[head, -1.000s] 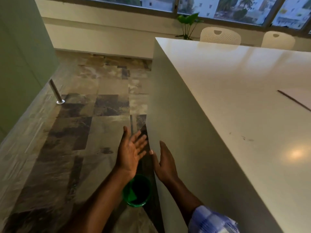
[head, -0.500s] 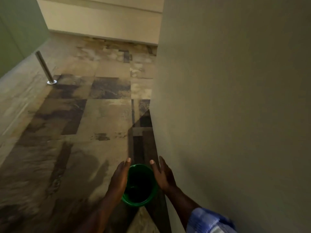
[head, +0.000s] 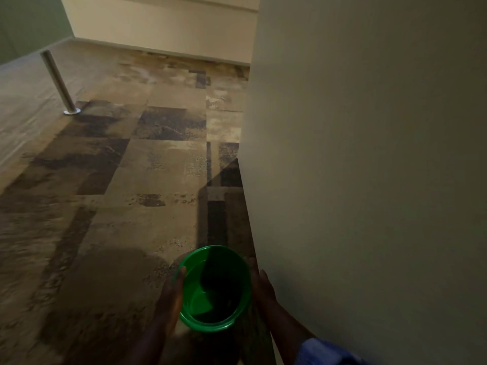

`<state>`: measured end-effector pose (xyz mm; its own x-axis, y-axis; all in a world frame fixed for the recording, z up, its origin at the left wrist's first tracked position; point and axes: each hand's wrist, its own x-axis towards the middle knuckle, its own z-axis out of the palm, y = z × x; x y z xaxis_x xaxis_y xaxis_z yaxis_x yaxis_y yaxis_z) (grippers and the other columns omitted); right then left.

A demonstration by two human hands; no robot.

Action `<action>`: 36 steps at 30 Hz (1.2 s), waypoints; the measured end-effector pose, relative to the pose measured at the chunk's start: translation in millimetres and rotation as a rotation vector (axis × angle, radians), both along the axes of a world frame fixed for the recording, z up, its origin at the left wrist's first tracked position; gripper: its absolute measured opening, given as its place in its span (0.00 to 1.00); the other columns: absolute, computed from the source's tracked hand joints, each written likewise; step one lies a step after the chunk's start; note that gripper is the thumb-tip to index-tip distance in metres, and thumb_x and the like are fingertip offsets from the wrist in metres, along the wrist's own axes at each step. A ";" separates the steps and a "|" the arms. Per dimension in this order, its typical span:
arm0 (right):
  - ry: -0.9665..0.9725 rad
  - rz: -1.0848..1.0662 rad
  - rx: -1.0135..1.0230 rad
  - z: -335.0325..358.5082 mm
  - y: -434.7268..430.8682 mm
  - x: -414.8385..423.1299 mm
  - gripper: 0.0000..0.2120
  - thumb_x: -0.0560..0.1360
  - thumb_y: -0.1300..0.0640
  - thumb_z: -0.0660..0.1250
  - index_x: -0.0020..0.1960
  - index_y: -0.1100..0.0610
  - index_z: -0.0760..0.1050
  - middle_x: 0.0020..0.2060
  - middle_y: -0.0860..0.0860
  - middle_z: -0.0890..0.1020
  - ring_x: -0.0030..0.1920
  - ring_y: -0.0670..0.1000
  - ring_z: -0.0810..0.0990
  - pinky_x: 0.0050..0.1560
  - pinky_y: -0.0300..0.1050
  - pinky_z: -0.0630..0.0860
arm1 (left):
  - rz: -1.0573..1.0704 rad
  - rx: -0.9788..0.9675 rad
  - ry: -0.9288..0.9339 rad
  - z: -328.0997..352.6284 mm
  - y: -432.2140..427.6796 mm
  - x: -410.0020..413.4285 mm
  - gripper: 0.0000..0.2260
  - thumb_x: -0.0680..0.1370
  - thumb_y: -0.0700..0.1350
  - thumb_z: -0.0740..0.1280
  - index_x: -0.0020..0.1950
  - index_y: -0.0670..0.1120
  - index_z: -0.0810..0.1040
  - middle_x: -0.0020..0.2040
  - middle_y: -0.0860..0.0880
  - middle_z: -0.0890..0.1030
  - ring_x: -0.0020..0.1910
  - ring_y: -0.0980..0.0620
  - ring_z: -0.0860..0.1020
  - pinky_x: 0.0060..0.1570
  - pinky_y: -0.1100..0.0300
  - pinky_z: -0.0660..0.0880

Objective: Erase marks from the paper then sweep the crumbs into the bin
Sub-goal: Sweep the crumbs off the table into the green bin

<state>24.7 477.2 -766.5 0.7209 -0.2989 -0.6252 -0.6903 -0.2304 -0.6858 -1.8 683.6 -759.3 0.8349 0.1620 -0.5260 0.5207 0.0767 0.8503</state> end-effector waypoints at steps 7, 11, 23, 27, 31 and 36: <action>-0.006 -0.219 0.342 -33.4 2.6 17.7 0.38 0.77 0.28 0.53 0.72 0.55 0.73 0.69 0.59 0.76 0.66 0.60 0.76 0.67 0.59 0.74 | 0.102 0.015 0.064 -31.0 -6.3 7.9 0.25 0.84 0.60 0.57 0.68 0.43 0.77 0.60 0.37 0.82 0.56 0.37 0.82 0.56 0.45 0.79; -0.026 -0.250 0.406 -18.8 8.1 26.5 0.39 0.76 0.27 0.54 0.75 0.54 0.70 0.71 0.58 0.74 0.68 0.61 0.75 0.67 0.62 0.73 | 0.142 0.024 0.082 -24.9 -3.6 15.1 0.25 0.83 0.61 0.59 0.65 0.42 0.79 0.56 0.38 0.83 0.51 0.38 0.83 0.50 0.46 0.81; -0.074 -0.155 0.442 178.4 39.1 46.4 0.38 0.78 0.30 0.52 0.76 0.56 0.66 0.73 0.60 0.70 0.70 0.62 0.71 0.65 0.54 0.72 | 0.338 0.284 0.021 153.0 22.2 30.3 0.22 0.84 0.55 0.60 0.70 0.40 0.74 0.60 0.35 0.79 0.56 0.36 0.79 0.56 0.43 0.78; -0.160 -0.073 0.425 281.4 50.4 42.3 0.30 0.80 0.32 0.50 0.64 0.51 0.77 0.66 0.60 0.77 0.64 0.60 0.76 0.58 0.50 0.76 | 0.351 0.371 0.000 251.0 28.8 33.5 0.18 0.84 0.51 0.63 0.68 0.40 0.75 0.60 0.34 0.79 0.57 0.35 0.79 0.58 0.42 0.78; -0.222 -0.051 0.442 376.5 53.1 40.4 0.24 0.79 0.31 0.50 0.49 0.45 0.77 0.60 0.57 0.81 0.53 0.55 0.79 0.64 0.57 0.76 | 0.335 0.459 -0.019 347.1 34.4 38.6 0.17 0.84 0.49 0.63 0.68 0.39 0.75 0.61 0.34 0.80 0.58 0.34 0.79 0.58 0.43 0.77; -0.285 -0.038 0.429 498.6 55.2 29.6 0.26 0.80 0.32 0.51 0.57 0.48 0.79 0.61 0.58 0.81 0.59 0.59 0.79 0.64 0.60 0.76 | 0.285 0.503 -0.102 460.8 37.0 30.1 0.13 0.83 0.44 0.63 0.67 0.43 0.77 0.60 0.35 0.81 0.57 0.34 0.80 0.57 0.45 0.78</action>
